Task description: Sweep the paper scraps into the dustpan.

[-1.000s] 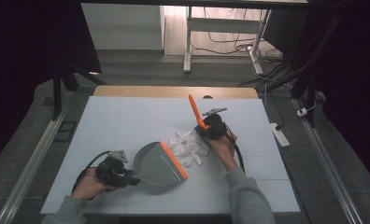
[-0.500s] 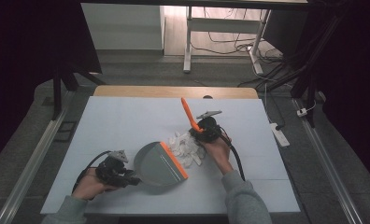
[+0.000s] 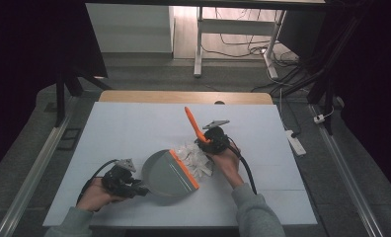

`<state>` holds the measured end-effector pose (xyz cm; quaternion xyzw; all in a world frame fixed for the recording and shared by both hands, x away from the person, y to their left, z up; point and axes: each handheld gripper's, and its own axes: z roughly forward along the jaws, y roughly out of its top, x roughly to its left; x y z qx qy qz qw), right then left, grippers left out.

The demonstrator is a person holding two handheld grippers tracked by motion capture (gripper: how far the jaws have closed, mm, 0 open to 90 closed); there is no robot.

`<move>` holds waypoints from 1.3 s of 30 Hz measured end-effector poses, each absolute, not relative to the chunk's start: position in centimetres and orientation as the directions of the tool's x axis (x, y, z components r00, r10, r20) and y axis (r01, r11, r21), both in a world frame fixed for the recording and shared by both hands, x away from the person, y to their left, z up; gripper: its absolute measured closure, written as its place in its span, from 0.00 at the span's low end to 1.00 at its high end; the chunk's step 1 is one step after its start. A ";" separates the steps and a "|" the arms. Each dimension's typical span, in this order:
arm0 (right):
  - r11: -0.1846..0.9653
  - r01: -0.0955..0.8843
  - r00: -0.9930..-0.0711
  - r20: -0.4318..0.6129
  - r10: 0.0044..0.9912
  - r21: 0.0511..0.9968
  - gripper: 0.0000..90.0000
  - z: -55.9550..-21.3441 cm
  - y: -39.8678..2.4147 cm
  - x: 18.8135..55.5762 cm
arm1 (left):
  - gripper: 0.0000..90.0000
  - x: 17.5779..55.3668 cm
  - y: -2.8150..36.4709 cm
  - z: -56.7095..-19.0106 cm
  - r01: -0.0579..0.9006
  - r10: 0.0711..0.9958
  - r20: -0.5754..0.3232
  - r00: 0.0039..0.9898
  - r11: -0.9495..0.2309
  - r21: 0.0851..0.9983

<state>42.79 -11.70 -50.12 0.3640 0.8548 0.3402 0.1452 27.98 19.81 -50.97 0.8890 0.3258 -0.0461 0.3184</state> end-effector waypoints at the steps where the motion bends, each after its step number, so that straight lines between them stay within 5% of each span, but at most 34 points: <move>1: 0.508 0.519 -0.697 -0.004 0.717 0.687 0.79 -50.1 -11.6 42.7 | 0.68 28.0 19.8 -51.0 0.608 0.550 -0.289 0.784 -0.585 0.536; 39: 0.577 0.428 -0.810 0.012 0.586 0.695 0.78 -50.1 -6.7 39.7 | 0.68 28.0 19.7 -51.0 0.608 0.550 -0.288 0.784 -0.586 0.536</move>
